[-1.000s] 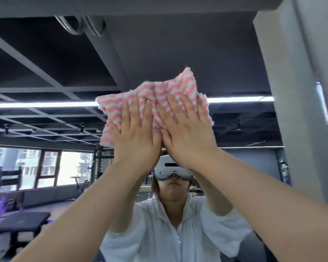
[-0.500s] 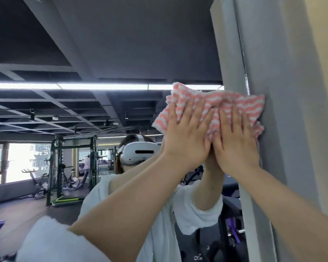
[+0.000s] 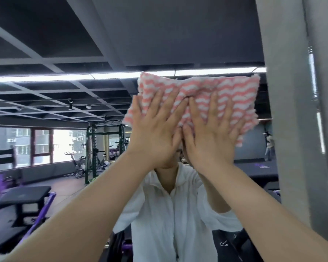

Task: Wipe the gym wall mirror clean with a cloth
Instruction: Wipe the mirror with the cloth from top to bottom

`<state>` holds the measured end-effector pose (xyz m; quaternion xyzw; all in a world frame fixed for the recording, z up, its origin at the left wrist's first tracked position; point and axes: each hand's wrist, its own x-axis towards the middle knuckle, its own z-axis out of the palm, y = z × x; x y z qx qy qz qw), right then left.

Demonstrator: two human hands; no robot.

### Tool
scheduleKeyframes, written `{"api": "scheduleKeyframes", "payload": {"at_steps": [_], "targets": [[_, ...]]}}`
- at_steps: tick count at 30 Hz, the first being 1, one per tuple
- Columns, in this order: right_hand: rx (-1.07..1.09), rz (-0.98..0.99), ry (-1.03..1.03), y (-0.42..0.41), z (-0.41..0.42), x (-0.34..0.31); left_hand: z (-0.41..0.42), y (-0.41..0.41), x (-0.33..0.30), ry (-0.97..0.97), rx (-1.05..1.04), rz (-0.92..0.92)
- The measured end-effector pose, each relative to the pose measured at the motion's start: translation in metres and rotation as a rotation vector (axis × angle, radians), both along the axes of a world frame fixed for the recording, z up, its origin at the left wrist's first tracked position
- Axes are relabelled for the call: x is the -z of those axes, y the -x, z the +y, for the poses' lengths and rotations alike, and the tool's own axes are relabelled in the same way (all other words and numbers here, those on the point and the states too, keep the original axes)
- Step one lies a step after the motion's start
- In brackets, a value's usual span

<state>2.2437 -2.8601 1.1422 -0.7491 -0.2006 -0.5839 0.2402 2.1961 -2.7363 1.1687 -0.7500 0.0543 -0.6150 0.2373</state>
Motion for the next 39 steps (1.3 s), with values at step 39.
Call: {"api": "scheduleKeyframes", "payload": {"at_steps": [39], "targets": [[0.057, 0.199, 0.039, -0.054, -0.163, 0.194, -0.162, -0.072, 0.201, 0.018, 0.121, 0.139]]}}
